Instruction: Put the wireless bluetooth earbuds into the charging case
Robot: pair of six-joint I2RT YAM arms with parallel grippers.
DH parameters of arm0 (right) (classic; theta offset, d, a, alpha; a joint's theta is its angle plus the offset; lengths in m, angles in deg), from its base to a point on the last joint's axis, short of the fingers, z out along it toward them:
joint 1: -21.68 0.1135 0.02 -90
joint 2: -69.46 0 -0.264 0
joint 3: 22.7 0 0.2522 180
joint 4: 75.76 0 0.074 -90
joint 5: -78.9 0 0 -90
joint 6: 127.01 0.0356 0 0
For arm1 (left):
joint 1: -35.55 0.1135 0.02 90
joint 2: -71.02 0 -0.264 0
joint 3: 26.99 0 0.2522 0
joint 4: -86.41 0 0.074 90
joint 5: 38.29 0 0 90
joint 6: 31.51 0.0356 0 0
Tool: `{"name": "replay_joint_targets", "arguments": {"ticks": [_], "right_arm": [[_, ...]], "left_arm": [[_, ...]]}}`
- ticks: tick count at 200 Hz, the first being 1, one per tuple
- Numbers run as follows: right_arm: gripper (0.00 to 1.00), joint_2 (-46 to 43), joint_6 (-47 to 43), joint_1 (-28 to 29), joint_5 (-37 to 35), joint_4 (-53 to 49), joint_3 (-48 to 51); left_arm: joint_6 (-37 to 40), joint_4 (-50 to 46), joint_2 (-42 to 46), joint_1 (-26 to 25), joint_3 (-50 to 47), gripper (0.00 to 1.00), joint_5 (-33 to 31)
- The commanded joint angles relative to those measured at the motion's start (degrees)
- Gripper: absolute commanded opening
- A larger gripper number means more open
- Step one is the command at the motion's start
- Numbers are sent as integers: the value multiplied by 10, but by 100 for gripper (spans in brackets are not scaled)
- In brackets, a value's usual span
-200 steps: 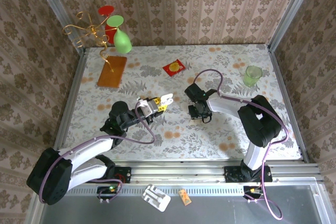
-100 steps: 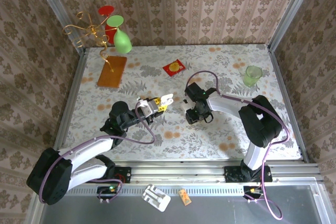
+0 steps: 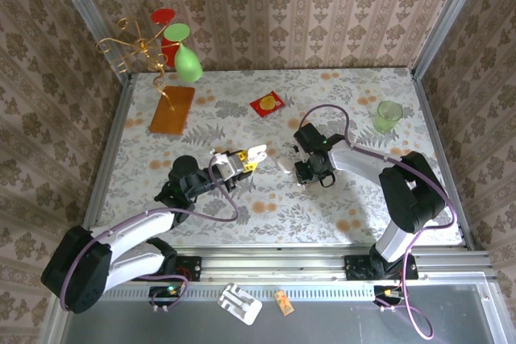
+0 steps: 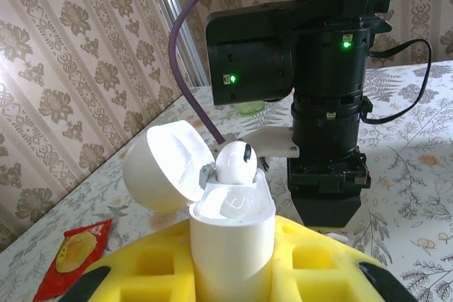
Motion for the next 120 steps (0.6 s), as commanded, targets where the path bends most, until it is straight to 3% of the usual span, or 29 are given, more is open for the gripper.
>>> {"name": "replay_joint_targets", "arguments": {"ticks": [1,81,120], "right_arm": [[23,4,9,-2,-13,-9,3],[22,24,-4,-3,24,-15,3],[25,25,-9,-2,74,-6,9]], "left_arm": [[8,14,-8,-4,8,0,5],[8,17,-13,-5,9,0,4],[7,20,-17,-6,10,0,5]]}}
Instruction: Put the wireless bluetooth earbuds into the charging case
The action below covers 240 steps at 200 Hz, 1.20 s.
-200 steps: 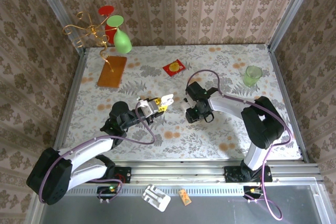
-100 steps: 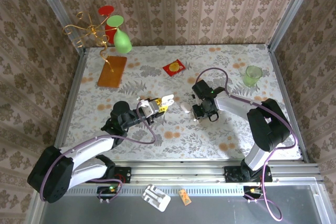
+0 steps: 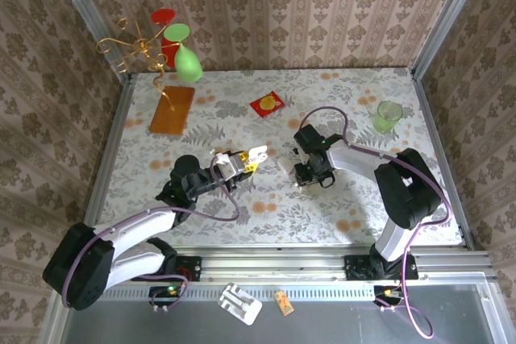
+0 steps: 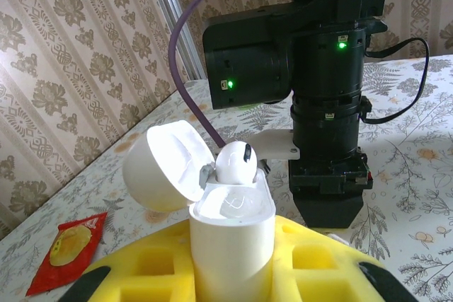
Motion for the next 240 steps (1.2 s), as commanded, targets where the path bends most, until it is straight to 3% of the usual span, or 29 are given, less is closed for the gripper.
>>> {"name": "replay_joint_targets", "arguments": {"ticks": [1,57,84,163,201,240], "right_arm": [[25,2,-7,0,44,-5,9],[26,0,0,-1,119,19,15],[26,-18,30,-1,152,79,29],[27,-12,82,-1,157,137,36],[27,13,81,-1,98,97,11],[30,-8,67,2,105,101,8]], "left_arm": [[7,18,-5,-6,10,0,5],[5,27,-13,-7,12,0,7],[4,27,-12,-7,11,0,6],[8,23,-6,-8,10,0,4],[6,22,-3,-9,8,0,3],[11,14,6,-8,4,0,-3]]}}
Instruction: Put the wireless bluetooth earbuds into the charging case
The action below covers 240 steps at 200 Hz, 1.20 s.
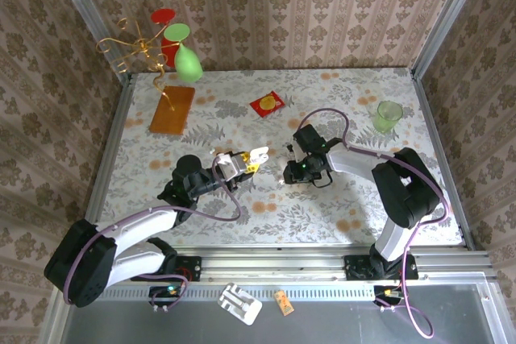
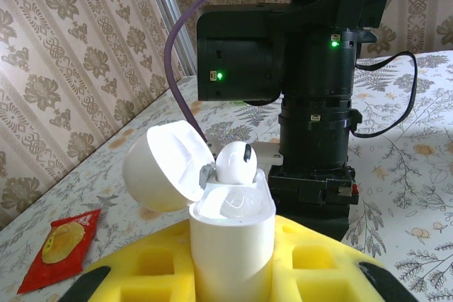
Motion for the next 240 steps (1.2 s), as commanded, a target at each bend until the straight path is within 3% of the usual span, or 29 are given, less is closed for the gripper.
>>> {"name": "replay_joint_targets", "arguments": {"ticks": [1,27,81,154,240], "right_arm": [[30,-12,-3,3,-13,-10,-16],[33,-23,-20,6,-9,6,-17],[44,42,-19,7,48,16,-71],[49,96,-31,11,82,5,-99],[51,-15,-70,29,-17,-4,-67]], "left_arm": [[11,10,17,-5,4,0,-3],[2,33,22,-5,-8,0,-14],[4,3,53,-4,-14,0,-21],[10,-25,84,-4,-21,0,-33],[-2,-25,108,12,-37,0,-47]]}}
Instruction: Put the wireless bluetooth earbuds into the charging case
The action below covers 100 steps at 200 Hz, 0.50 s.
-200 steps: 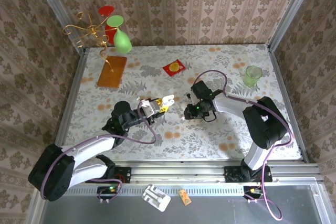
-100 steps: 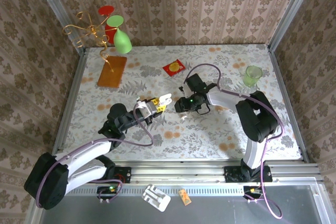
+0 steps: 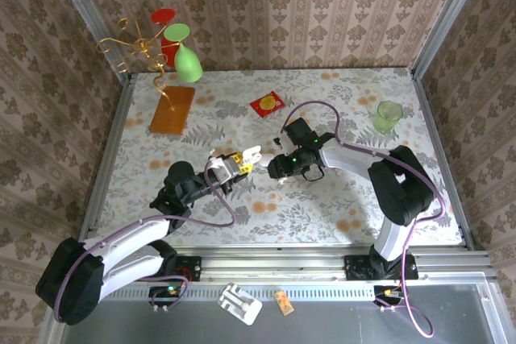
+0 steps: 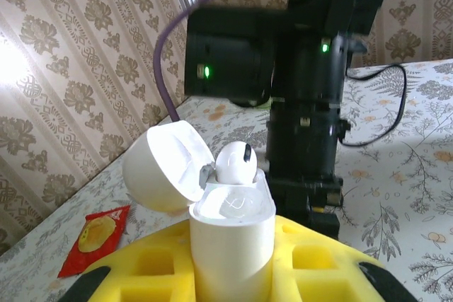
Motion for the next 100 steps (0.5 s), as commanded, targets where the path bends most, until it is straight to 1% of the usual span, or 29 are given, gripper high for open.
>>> {"name": "replay_joint_targets", "arguments": {"ticks": [1,44,78,100], "right_arm": [[50,-24,-30,6,-47,-28,-9],[46,-10,-77,47,-138,-108,-49],[42,27,-108,85,-222,-194,-93],[42,51,-120,102,-258,-226,-119]], "left_arm": [[-3,2,26,11,-9,0,-7],[-14,-44,96,43,-29,0,-17],[-21,-92,159,65,-36,0,-25],[-20,-120,192,72,-34,0,-30]]}}
